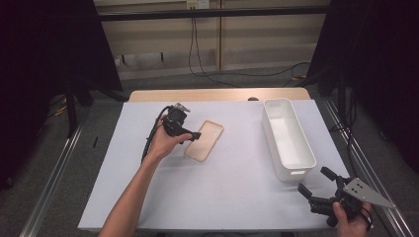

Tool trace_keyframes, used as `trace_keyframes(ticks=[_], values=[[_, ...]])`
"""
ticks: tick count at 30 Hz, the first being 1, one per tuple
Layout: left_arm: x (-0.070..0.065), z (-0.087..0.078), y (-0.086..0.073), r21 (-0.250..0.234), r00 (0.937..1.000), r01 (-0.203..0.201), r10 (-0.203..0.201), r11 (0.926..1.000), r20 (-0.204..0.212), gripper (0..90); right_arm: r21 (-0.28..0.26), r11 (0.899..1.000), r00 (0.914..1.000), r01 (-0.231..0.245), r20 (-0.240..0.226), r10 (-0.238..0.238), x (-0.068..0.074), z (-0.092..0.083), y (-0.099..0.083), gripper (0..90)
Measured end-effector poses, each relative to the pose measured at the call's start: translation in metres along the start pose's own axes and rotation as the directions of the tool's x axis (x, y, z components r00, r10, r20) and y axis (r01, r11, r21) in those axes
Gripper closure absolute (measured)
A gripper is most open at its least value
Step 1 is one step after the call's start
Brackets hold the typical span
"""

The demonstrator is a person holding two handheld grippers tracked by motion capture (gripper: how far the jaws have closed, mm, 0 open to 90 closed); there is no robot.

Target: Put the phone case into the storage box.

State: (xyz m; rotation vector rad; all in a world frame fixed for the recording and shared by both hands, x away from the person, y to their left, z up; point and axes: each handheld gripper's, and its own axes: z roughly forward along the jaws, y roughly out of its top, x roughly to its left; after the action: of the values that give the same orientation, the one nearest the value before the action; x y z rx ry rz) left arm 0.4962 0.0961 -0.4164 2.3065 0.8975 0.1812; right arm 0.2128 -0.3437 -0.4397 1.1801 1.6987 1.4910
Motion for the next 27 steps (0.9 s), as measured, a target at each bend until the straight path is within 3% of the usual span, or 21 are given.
trace_keyframes(ticks=[13, 20, 27], values=[[-0.004, 0.012, -0.002, 0.1, 0.9999, -0.008, 0.007, 0.995, 0.011, 16.5, -0.002, 1.0, 1.0, -0.002, 0.0, 0.002, 0.0, -0.001, 0.0, 0.0], [-0.004, 0.017, -0.004, 0.135, 0.9994, 0.023, -0.027, 0.9906, 0.023, 28.0, 0.0, 1.0, 1.0, 0.0, -0.002, 0.0, 0.0, -0.001, 0.0, 0.0], [-0.005, 0.021, -0.005, 0.167, 0.9996, 0.018, -0.021, 0.9858, 0.019, 37.2, -0.004, 1.0, 1.0, -0.004, 0.0, 0.004, -0.001, -0.002, 0.0, 0.0]])
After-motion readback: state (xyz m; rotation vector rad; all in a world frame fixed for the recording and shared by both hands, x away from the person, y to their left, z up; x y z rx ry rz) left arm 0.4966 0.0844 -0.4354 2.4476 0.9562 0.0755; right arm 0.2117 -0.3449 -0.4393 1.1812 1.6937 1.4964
